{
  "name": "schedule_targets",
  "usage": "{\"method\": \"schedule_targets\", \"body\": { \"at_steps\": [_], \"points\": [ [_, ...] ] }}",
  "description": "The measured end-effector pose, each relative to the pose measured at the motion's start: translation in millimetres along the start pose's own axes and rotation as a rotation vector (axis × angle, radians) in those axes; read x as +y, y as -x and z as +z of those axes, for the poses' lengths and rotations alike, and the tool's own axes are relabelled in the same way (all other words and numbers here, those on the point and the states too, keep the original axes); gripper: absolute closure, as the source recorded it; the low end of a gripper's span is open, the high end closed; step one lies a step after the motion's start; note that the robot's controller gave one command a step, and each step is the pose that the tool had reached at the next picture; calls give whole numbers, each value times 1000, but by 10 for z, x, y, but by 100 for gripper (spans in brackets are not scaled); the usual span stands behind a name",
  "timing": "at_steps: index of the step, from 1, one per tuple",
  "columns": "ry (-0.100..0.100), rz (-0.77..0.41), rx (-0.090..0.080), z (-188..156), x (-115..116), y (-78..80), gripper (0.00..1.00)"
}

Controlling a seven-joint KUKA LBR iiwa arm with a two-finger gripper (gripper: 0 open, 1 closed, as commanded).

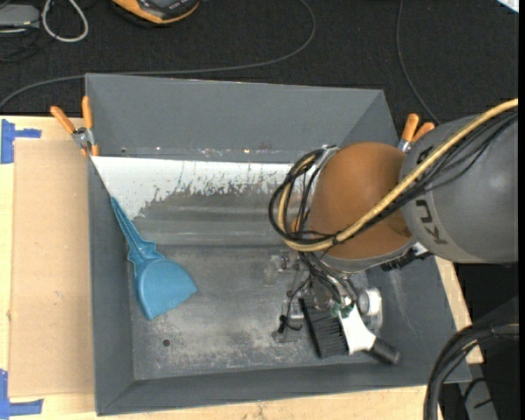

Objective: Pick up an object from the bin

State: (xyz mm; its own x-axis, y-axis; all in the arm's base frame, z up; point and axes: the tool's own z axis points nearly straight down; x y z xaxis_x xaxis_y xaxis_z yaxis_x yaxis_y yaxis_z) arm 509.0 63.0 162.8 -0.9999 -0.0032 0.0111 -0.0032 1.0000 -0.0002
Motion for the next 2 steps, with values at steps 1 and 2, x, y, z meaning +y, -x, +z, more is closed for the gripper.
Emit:
{"method": "schedule_targets", "body": {
  "at_steps": [1,2],
  "points": [
    [1,4,-8,-42,-6,18,0],
    [-1,-118,5,972,-791,-26,0]
  ]
}}
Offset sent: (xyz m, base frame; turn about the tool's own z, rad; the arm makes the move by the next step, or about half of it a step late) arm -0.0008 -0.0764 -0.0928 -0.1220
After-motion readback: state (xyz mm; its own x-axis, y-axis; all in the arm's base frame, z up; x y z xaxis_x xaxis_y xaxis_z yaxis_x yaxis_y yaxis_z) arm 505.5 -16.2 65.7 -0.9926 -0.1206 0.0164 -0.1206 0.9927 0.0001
